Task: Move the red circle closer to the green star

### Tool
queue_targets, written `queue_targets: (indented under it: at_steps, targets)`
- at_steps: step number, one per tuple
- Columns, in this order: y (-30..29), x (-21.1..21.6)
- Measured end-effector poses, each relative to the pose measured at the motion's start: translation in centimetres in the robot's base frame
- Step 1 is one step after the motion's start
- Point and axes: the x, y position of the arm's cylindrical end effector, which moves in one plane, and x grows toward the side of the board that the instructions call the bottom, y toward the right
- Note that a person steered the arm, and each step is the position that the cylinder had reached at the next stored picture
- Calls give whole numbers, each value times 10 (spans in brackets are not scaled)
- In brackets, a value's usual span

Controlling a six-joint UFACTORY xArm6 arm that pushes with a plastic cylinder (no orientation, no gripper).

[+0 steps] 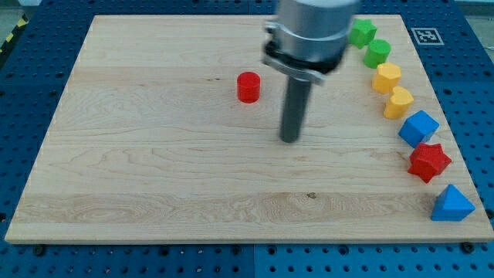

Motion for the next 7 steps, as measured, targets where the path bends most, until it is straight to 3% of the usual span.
queue_targets:
  at_steps: [5,7]
  targets:
    - [-78,-104]
    - [-78,-56]
